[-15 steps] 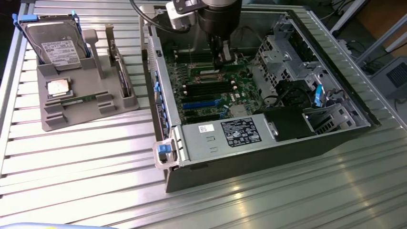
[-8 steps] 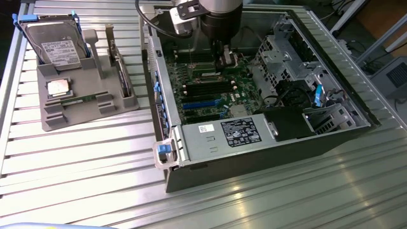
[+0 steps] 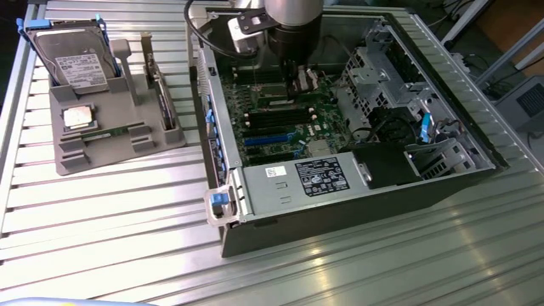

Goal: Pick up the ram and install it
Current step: 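Insert the ram into the slot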

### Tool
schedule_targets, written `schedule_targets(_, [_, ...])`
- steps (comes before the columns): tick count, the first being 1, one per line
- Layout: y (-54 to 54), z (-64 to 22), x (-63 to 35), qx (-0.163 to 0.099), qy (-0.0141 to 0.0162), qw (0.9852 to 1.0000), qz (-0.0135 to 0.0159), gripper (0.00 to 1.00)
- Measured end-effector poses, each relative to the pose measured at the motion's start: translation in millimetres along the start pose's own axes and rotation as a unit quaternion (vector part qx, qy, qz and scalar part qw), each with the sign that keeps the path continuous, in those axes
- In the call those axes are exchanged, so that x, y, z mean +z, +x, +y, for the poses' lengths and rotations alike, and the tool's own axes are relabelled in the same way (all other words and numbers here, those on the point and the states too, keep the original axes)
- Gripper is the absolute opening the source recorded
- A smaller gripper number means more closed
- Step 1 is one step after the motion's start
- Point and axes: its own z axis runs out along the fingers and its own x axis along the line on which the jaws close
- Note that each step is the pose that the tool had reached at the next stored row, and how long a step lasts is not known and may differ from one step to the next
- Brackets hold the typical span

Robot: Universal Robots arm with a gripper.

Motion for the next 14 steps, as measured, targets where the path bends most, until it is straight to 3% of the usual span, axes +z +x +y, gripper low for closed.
schedule_targets(7, [-0.3,4.6,15.2,0.000,0.0000,1.0000,0.0001,0.12])
schedule_targets(14, [-0.1,8.4,23.2,0.000,-0.0001,1.0000,0.0000,0.12])
